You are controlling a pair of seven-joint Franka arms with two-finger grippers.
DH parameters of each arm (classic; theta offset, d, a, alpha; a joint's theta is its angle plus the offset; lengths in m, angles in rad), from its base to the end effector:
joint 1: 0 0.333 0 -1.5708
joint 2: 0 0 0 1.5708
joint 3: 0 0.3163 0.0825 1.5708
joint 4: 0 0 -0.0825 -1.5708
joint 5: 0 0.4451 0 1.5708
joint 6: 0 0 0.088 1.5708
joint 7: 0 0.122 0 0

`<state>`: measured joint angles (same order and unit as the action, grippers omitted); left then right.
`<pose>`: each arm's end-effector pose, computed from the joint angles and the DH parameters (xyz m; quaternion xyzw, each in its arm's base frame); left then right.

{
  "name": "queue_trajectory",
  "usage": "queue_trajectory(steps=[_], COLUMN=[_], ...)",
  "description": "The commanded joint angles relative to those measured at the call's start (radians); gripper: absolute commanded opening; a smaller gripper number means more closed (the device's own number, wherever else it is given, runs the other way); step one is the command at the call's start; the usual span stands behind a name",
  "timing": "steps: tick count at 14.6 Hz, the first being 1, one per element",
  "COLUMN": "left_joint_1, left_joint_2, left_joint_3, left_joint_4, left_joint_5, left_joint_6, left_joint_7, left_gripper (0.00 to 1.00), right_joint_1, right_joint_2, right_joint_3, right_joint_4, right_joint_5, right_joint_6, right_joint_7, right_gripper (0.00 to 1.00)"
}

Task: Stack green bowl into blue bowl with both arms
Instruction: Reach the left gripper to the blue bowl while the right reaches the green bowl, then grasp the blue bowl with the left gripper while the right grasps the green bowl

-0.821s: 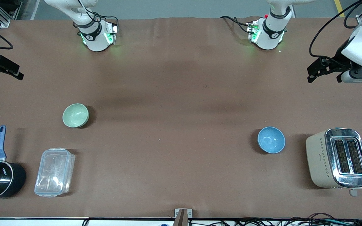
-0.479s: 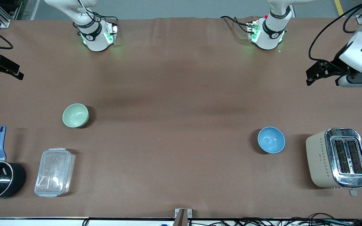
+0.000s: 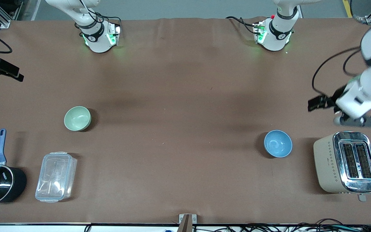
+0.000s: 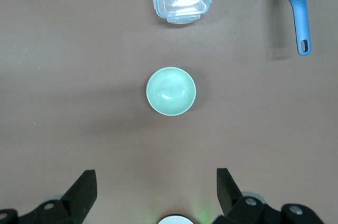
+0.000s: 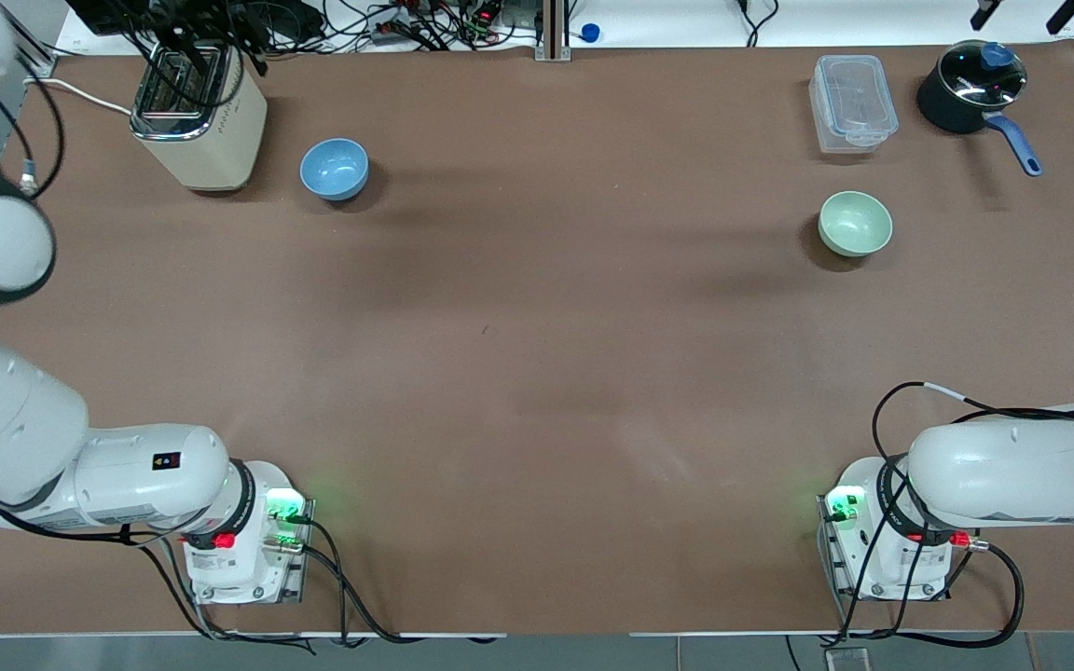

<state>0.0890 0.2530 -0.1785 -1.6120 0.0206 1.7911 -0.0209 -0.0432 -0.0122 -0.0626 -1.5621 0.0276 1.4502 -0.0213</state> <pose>0.6854 -0.0507 0.4428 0.9987 -0.0349 -0.0355 0.0104 0.5944 -0.0597 0.6120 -0.9978 0.0412 0.0488 0.0173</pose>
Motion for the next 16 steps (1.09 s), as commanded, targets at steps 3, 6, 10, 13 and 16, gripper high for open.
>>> queue_trajectory(steps=[3, 6, 10, 13, 16], left_joint_1=[-0.003, 0.001, 0.014, 0.006, -0.011], left_joint_2=[0.185, 0.285, 0.368, 0.388, 0.399], left_joint_3=[-0.001, 0.001, -0.001, -0.002, -0.009], left_joint_4=[-0.046, -0.069, -0.069, -0.060, -0.058], left_joint_5=[0.068, 0.068, 0.145, 0.145, 0.145], left_joint_6=[0.213, 0.330, 0.392, 0.396, 0.406], left_joint_7=[-0.027, -0.050, -0.060, -0.117, -0.207], left_gripper=[1.00, 1.00, 0.66, 0.04, 0.00], right_joint_1=[-0.007, -0.007, -0.012, -0.015, -0.014], right_joint_2=[-0.014, -0.015, 0.017, 0.116, 0.202], right_joint_3=[-0.036, -0.037, -0.039, -0.039, -0.039], right_joint_4=[-0.254, -0.505, -0.806, -0.890, -0.958], right_joint_5=[-0.009, -0.014, -0.041, -0.045, -0.045], right_joint_6=[0.232, 0.527, 1.012, 1.223, 1.393], right_joint_7=[-0.092, -0.153, -0.196, -0.236, -0.236], right_gripper=[1.00, 1.00, 1.00, 1.00, 1.00])
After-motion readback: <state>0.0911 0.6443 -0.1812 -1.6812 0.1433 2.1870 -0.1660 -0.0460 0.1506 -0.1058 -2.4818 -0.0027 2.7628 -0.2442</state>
